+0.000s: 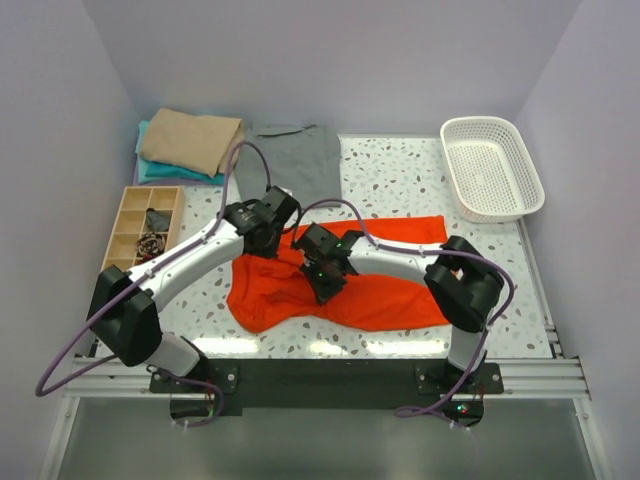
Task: Fold and stack the t-shirts
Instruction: Fold the tshirt
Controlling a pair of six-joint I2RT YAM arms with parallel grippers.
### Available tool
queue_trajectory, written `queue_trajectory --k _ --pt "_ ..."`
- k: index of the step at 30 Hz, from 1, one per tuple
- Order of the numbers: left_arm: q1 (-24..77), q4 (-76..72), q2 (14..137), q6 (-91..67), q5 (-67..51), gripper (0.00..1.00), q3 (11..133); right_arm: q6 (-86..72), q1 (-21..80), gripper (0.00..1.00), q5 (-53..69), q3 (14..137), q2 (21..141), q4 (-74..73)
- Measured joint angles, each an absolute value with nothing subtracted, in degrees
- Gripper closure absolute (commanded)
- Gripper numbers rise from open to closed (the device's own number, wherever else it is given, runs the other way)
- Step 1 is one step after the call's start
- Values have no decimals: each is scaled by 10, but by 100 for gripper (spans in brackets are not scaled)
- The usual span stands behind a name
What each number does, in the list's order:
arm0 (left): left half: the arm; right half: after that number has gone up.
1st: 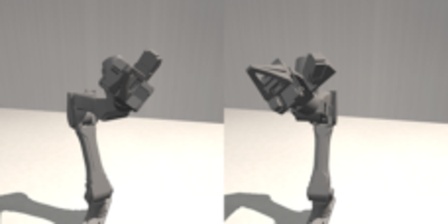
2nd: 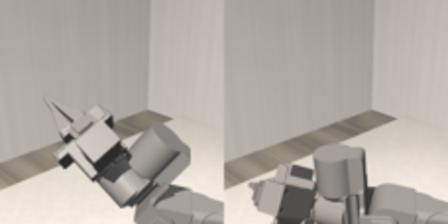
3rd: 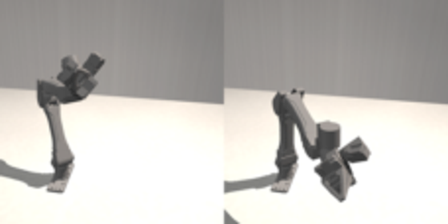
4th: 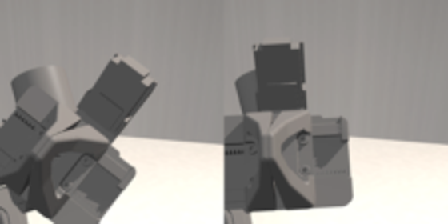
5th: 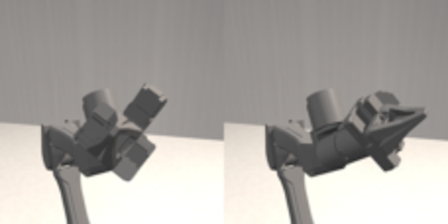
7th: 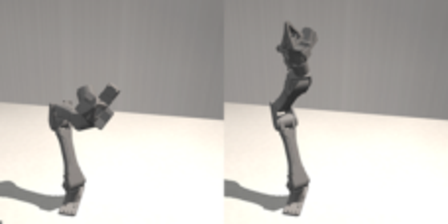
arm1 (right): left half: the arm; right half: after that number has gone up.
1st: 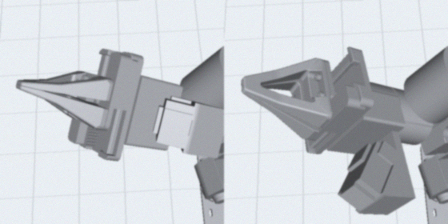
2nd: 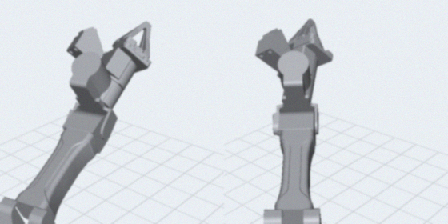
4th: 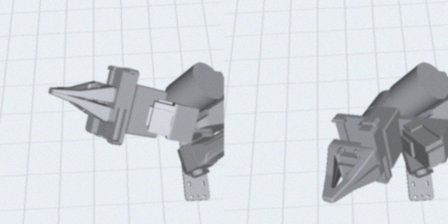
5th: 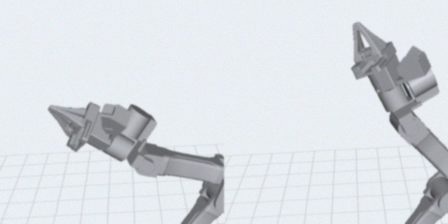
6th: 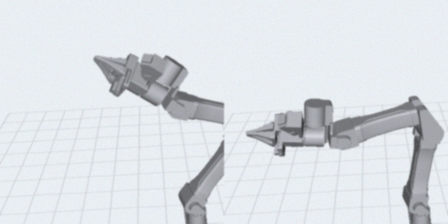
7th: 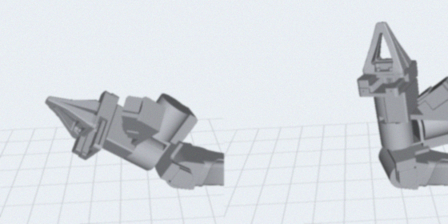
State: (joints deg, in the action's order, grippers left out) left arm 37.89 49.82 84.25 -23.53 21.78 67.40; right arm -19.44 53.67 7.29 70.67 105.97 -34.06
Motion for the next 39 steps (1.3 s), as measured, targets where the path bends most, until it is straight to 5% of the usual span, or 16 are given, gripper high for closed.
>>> queue_trajectory --k 2,3,10,23,31,39 --pt "379 496 853 -227 218 85 680 -194 536 88 65 705 1060 -341" --pt "379 495 859 -224 218 71 684 -194 536 65 59 705 1059 -340" --pt "379 482 871 -214 216 69 686 -192 526 68 6 712 1056 -325" --pt "380 413 751 -215 63 68 564 -168 432 55 -84 790 1052 -311" --pt "423 356 748 -246 -70 69 469 -196 320 54 -81 639 887 -368" --pt "425 342 752 -288 -48 68 415 -271 284 55 -62 520 761 -394"
